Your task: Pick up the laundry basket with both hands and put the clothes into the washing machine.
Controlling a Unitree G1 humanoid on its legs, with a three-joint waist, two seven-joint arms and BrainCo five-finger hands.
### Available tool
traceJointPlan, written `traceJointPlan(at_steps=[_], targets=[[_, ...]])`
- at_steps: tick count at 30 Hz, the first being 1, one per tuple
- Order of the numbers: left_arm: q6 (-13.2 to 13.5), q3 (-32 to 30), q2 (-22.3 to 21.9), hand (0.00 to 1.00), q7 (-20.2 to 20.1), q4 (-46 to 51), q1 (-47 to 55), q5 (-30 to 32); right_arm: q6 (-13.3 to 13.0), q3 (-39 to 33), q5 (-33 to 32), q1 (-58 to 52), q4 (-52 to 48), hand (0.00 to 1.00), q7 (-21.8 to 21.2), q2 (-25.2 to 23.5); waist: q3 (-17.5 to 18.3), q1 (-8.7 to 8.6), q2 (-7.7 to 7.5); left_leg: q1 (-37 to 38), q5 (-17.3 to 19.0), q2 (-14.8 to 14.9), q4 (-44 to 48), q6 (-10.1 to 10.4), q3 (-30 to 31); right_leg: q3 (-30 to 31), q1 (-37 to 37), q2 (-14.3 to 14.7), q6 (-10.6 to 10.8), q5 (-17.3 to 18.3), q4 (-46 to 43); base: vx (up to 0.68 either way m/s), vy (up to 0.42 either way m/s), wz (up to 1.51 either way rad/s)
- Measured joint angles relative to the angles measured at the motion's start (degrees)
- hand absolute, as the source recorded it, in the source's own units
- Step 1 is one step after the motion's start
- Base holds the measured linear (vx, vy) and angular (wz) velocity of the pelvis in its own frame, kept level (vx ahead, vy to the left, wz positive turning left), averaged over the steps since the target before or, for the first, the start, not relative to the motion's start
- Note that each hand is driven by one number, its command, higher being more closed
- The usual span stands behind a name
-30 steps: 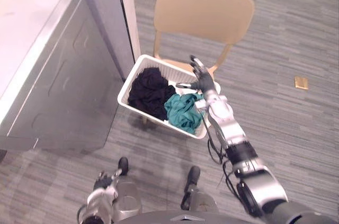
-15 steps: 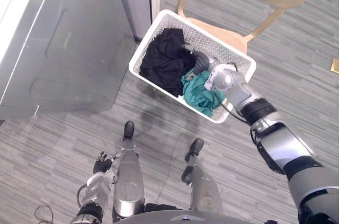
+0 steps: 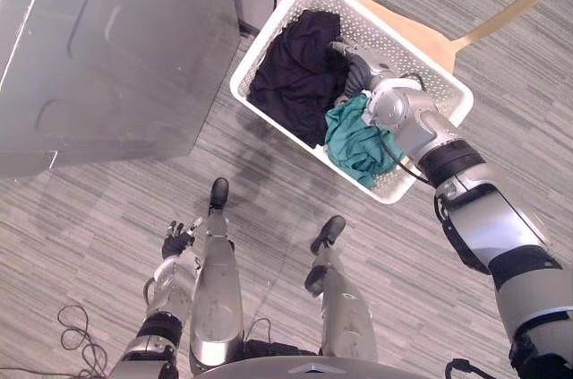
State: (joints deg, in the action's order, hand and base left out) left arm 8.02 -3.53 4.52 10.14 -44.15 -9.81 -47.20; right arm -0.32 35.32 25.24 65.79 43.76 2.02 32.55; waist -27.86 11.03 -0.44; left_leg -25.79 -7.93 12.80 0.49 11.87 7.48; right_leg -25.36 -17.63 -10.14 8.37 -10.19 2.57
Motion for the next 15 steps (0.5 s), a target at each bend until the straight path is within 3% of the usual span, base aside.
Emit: traceJointPlan(at_steps=[12, 15], targets=[[-0.1, 1.5, -0.4, 0.00, 1.4, 0.6, -1.2, 0.0, 1.4, -3.3, -0.1, 3.0, 3.4, 0.00, 2.4, -2.2, -0.3, 1.76, -0.12, -5.8, -1.9, -0.2, -0.7, 0.3, 3.8, -3.7, -2.8, 0.6, 0.0, -0.3, 0.8, -0.01, 0.009, 0.12], [-0.1, 1.9, -0.7, 0.00, 2.1, 0.7, -2.1, 0.0, 2.0, -4.9, -0.2, 3.1, 5.2, 0.00, 3.9, -3.1, -0.5, 3.36, -0.16, -7.2, -2.1, -0.3, -0.7, 0.3, 4.9, -4.3, -3.6, 0.6, 0.0, -0.3, 0.8, 0.00, 0.036, 0.11]])
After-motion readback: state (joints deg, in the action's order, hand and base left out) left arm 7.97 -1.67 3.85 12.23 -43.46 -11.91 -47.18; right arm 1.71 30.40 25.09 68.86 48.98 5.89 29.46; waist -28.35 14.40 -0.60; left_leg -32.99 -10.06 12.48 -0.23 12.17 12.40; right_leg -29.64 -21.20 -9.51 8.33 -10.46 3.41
